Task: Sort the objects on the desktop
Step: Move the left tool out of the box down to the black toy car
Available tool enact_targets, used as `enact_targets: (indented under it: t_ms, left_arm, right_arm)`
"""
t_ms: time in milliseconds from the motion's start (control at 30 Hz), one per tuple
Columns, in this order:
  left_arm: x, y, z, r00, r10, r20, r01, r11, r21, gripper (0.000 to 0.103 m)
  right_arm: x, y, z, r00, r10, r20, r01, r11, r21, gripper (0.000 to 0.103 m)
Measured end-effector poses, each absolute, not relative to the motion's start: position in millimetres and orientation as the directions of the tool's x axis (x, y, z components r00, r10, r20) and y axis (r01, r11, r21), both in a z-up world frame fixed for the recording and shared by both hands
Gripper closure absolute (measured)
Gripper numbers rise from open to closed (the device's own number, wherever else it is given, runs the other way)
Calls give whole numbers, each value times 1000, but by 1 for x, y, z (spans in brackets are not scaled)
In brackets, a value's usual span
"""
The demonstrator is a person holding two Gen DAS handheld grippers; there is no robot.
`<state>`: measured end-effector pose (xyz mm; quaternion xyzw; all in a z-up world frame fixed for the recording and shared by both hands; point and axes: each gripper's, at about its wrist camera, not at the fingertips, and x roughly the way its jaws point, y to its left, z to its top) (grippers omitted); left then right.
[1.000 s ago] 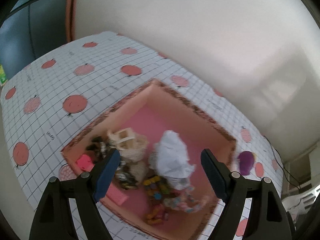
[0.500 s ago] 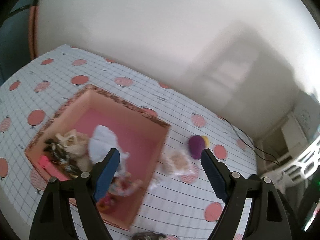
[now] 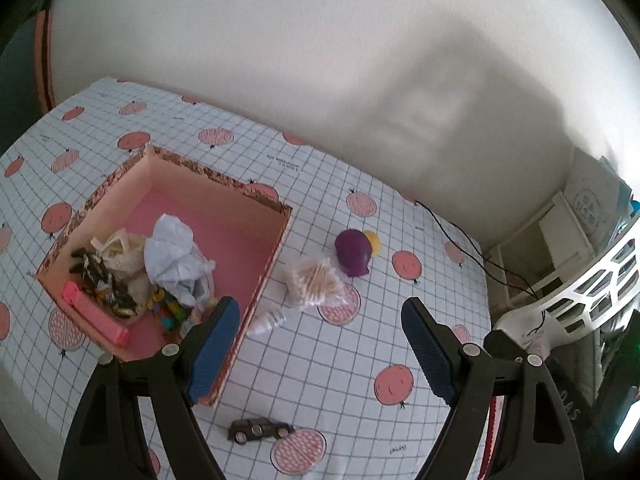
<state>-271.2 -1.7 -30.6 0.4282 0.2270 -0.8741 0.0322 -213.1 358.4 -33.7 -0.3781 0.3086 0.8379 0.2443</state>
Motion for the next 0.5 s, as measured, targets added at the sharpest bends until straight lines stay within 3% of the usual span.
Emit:
enact_targets:
  t_ms: [500]
  left_arm:
    - [-253, 16, -60, -510, 133, -850, 336, -878, -340, 19]
  right_arm:
    - [-201, 351, -32, -555, 171, -814, -666, -678, 312, 0]
